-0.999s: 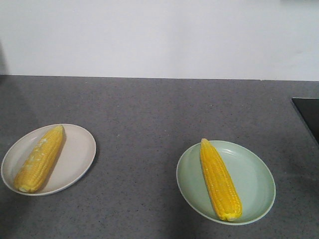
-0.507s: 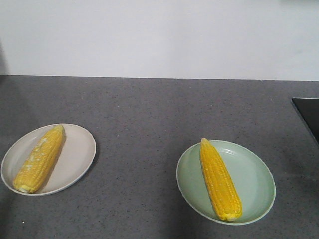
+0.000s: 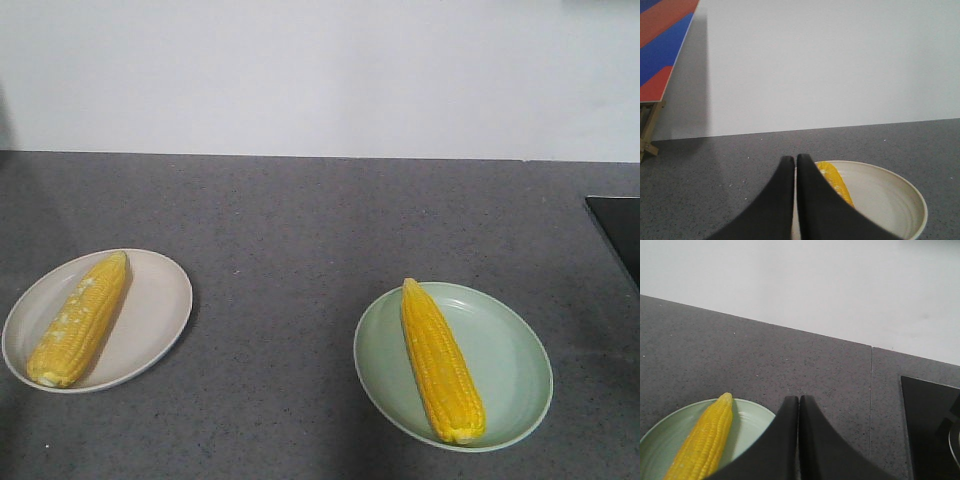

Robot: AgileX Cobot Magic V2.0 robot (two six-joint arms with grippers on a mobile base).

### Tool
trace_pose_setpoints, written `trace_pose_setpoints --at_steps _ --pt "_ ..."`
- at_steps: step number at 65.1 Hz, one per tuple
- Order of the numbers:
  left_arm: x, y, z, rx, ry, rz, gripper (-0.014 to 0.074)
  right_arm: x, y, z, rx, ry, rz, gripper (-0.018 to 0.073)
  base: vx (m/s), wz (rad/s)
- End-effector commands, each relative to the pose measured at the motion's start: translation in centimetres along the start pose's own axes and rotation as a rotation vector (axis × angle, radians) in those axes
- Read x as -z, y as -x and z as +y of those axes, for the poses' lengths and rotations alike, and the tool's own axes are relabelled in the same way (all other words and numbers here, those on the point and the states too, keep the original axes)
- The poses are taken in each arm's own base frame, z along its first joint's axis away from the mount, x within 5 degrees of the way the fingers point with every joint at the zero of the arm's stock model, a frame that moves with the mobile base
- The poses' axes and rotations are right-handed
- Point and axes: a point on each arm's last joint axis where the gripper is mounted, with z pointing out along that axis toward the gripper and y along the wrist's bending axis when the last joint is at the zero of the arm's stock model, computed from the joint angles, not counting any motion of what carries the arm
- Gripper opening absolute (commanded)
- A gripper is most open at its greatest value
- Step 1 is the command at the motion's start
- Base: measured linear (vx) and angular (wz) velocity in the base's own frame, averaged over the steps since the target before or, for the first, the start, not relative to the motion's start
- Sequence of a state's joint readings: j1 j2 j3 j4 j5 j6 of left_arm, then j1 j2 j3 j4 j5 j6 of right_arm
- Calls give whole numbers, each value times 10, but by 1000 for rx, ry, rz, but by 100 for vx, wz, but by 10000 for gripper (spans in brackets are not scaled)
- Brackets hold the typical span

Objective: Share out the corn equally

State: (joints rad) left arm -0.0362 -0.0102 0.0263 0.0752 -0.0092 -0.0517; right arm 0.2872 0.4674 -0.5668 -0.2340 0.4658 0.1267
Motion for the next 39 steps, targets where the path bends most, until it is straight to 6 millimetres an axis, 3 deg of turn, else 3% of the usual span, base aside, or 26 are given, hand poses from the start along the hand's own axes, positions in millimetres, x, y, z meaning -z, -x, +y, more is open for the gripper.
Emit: trace_pose_setpoints --at_steps 1,39 --pt "1 3 0 11 -2 -80 -7 2 14 -1 19 -4 -90 -11 0 0" --pt "1 4 0 11 -2 -79 -7 3 14 -1 19 -4 -92 -11 0 0"
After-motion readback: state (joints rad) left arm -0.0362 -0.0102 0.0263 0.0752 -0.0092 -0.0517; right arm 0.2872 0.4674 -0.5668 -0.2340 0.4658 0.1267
